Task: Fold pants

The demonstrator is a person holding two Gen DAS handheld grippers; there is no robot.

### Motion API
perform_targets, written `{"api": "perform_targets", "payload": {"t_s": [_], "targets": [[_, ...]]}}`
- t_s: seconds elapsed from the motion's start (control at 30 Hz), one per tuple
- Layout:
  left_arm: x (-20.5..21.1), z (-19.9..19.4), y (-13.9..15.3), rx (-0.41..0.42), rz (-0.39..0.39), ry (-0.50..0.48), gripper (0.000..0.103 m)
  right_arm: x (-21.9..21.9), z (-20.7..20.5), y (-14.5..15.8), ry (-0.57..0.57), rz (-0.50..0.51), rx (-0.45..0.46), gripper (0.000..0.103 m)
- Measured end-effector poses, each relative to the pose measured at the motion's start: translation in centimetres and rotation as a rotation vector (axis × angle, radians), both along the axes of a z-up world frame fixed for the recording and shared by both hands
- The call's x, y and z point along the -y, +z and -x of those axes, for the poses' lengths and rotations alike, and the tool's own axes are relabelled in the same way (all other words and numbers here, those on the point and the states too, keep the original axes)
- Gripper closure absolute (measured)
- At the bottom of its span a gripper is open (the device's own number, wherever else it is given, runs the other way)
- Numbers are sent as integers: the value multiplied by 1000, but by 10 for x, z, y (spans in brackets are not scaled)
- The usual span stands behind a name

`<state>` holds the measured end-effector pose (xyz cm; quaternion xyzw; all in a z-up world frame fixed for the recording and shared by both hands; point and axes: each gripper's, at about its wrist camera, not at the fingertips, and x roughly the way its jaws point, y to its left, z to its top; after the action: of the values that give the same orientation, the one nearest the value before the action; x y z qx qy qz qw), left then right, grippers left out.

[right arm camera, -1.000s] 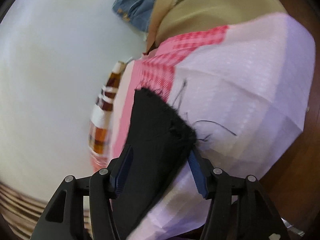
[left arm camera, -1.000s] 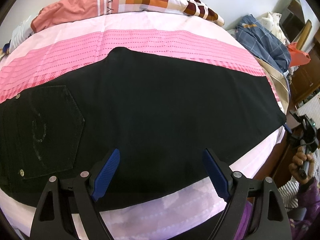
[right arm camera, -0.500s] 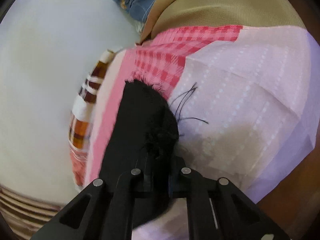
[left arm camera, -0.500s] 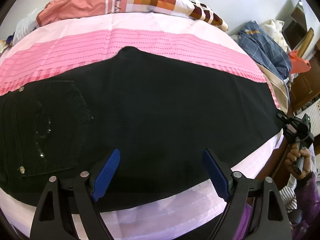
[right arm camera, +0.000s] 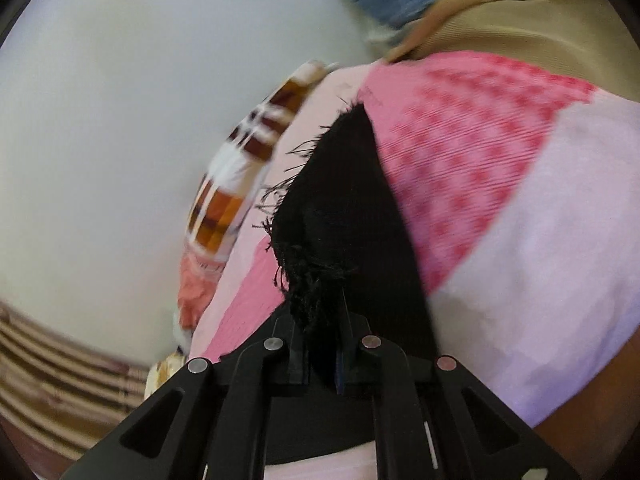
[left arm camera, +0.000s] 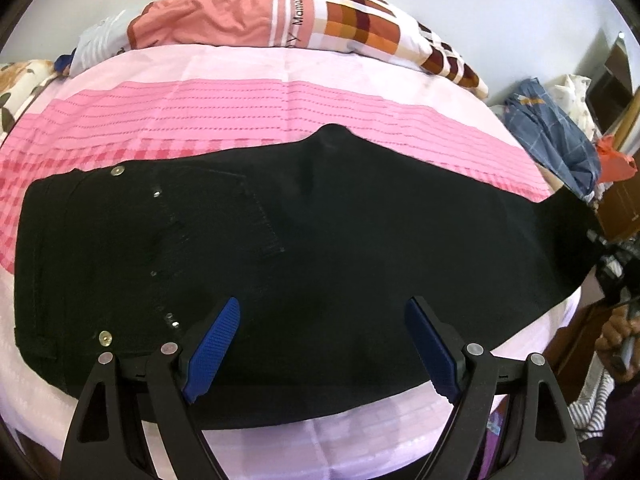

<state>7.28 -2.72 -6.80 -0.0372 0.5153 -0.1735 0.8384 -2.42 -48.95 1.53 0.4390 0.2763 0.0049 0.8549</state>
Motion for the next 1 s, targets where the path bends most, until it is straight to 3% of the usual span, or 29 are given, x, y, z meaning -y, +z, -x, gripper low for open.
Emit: {"api": "perform_targets", "payload": {"t_s": [0.33,0.63,1.0], "targets": [[-7,7,-1,32,-66,-4,18,-144,-74,-21,316,-92,-49,93],[-25,8,-1,41,-73,18,18,-262,-103,-57,562,-19,-162,93],[-34,7,-10,5,-41,37,18,-286,-99,-72,624,96,-219,93]]}}
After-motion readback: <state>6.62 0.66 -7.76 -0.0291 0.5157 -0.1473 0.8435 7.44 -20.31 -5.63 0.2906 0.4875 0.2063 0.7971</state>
